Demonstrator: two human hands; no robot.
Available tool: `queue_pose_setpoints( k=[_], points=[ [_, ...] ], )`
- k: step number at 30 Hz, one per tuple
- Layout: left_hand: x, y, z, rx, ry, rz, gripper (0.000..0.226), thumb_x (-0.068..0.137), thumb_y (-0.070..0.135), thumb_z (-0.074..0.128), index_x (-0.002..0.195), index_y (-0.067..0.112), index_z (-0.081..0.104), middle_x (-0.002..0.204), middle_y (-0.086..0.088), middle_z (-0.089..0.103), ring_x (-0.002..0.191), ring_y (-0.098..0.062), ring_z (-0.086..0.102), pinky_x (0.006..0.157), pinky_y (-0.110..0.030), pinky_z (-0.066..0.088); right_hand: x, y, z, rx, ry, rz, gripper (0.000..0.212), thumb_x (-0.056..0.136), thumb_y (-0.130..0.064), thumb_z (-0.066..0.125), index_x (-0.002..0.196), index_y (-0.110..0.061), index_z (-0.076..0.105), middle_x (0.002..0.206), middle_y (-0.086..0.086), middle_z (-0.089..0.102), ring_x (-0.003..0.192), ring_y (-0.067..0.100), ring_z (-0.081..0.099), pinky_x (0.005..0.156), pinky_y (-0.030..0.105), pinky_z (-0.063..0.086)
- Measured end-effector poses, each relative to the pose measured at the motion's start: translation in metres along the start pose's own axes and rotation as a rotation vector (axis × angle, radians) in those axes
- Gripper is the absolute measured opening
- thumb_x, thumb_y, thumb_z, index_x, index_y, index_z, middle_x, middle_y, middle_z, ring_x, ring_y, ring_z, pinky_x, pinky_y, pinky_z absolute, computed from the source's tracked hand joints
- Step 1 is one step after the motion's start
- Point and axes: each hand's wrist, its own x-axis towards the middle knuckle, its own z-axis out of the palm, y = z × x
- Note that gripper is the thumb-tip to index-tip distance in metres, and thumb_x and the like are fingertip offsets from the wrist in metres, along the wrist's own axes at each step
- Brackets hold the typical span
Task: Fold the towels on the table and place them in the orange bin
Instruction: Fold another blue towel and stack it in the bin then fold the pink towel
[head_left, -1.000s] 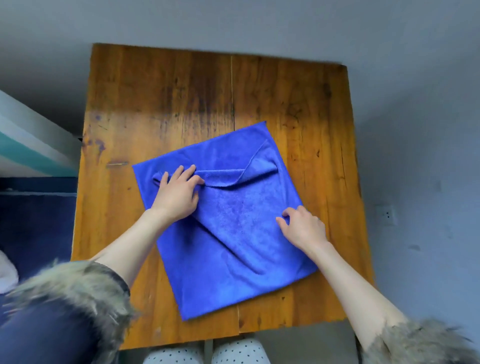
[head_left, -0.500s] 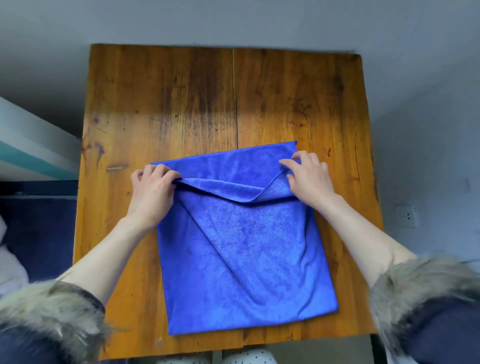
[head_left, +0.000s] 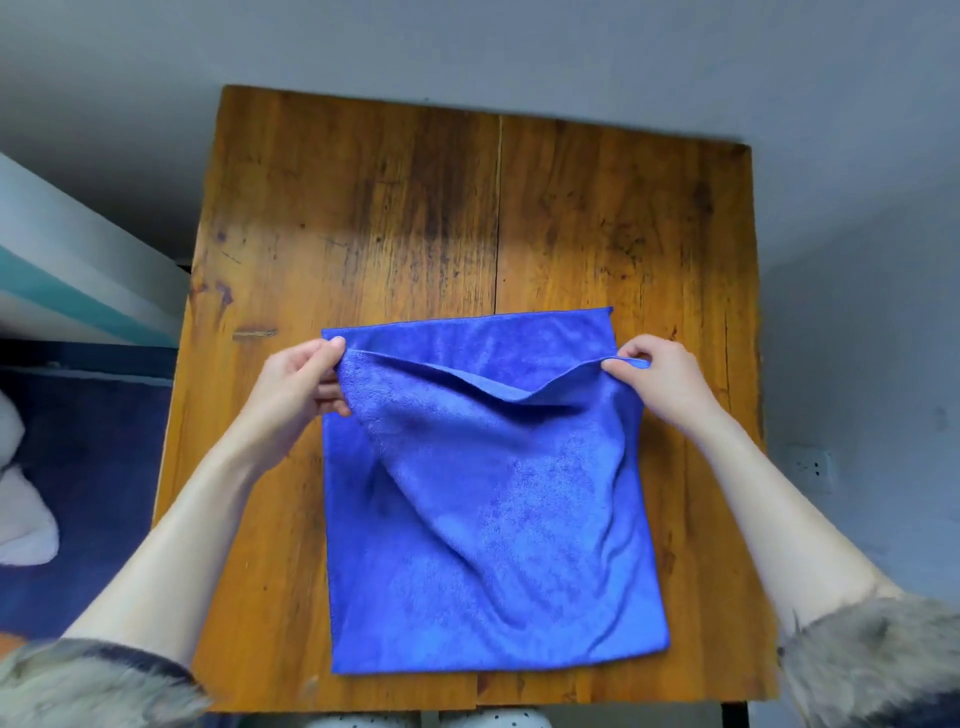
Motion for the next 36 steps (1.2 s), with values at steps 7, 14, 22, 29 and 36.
queue_pose_setpoints(
  k=[7, 14, 22, 29, 36],
  points=[
    [-0.002, 0.004, -0.018, 0.069, 0.217, 0.127, 0.037, 0.097, 0.028, 0.047, 0.063, 0.020, 0.059, 0.050, 0.009, 0.043, 0.044, -0.005, 0.035, 0.040, -0.016, 0.030, 0.002, -0.003, -0.021, 0.449, 0.031, 0.083, 0.015, 0.087, -0.005, 0.060, 0.080, -0.018, 0.062, 0.088, 0.004, 0.059, 0.074, 0.007, 0.052, 0.064, 0.015, 0.041],
    [0.033, -0.016, -0.024, 0.688, 0.343, 0.132, 0.020, 0.094, 0.020, 0.052, 0.078, 0.013, 0.062, 0.070, -0.012, 0.062, 0.064, -0.025, 0.058, 0.064, -0.033, 0.044, 0.043, -0.009, 0.004, 0.141, 0.108, 0.044, 0.009, 0.086, -0.012, 0.062, 0.093, -0.010, 0.067, 0.092, 0.005, 0.062, 0.086, 0.017, 0.055, 0.075, 0.024, 0.039],
    [0.062, -0.028, -0.029, 0.994, 0.276, 0.248, 0.019, 0.084, 0.013, 0.065, 0.101, 0.005, 0.066, 0.109, -0.018, 0.050, 0.109, -0.033, 0.045, 0.097, -0.033, 0.033, 0.064, -0.003, 0.010, -0.318, 0.013, -0.241, 0.012, 0.087, -0.014, 0.062, 0.097, -0.008, 0.067, 0.125, 0.008, 0.050, 0.119, 0.025, 0.044, 0.096, 0.030, 0.036],
    [0.072, -0.021, -0.024, 1.143, 0.121, 0.227, 0.013, 0.081, 0.007, 0.063, 0.093, 0.003, 0.062, 0.104, -0.017, 0.049, 0.104, -0.030, 0.037, 0.090, -0.032, 0.031, 0.072, -0.014, 0.006, -0.408, -0.194, -0.244, 0.004, 0.087, -0.019, 0.061, 0.089, -0.016, 0.060, 0.110, 0.005, 0.050, 0.112, 0.022, 0.040, 0.087, 0.029, 0.034],
    [0.069, -0.016, -0.015, 1.036, 0.064, 0.189, 0.010, 0.078, -0.002, 0.058, 0.087, 0.003, 0.057, 0.099, -0.009, 0.038, 0.083, -0.023, 0.043, 0.077, -0.025, 0.034, 0.068, -0.015, 0.006, -0.244, -0.216, -0.130, 0.005, 0.083, -0.013, 0.062, 0.080, -0.015, 0.058, 0.096, 0.002, 0.052, 0.090, 0.019, 0.049, 0.074, 0.025, 0.031]
  ],
)
